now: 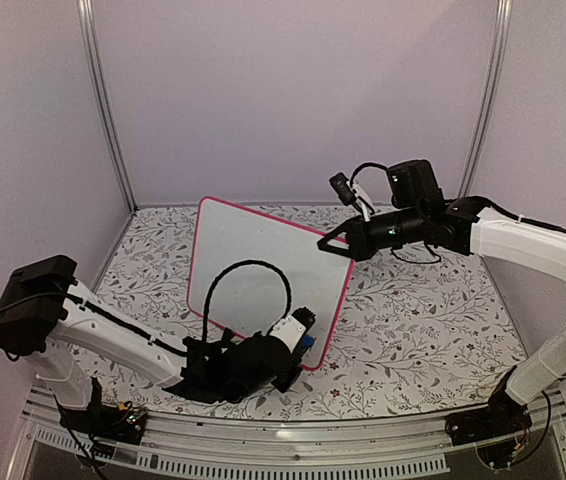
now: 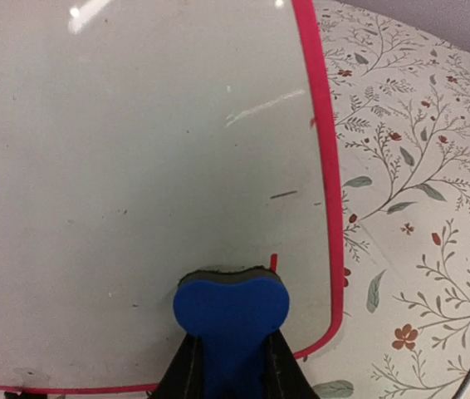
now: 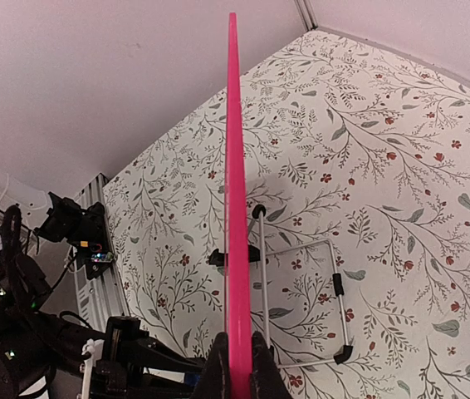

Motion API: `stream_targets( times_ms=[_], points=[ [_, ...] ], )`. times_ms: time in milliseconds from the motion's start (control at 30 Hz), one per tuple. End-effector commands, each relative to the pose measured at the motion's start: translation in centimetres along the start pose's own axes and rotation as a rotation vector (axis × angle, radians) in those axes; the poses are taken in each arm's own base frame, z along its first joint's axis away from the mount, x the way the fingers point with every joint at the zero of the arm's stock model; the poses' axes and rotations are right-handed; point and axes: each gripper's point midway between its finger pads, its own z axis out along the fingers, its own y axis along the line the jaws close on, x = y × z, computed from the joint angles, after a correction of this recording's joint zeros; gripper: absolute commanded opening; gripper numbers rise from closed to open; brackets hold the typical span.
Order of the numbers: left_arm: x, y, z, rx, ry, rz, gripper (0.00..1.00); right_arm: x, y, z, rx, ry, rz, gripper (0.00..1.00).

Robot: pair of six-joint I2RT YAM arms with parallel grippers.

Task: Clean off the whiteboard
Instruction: Erase the center of the whiteboard.

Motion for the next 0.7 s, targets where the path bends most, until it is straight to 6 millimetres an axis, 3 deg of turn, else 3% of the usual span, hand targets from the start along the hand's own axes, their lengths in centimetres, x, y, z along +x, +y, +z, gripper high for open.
stream_targets(
  times_ms=[0, 467, 667],
  points=[
    [2.6, -0.7, 0.5, 0.017, 0.064, 0.017, 0.00, 2.8, 0.5, 1.1, -0.030, 0.098, 0.003, 0.00],
    [6.3, -0.3, 0.0, 0.010, 0.140, 0.009, 0.00, 2.9, 0.4, 1.1, -0.030, 0.099, 0.002, 0.00],
    [6.7, -0.4, 0.1, 0.009, 0.148, 0.019, 0.00, 2.9, 0.5, 1.1, -0.032, 0.098, 0.002, 0.00]
  ],
)
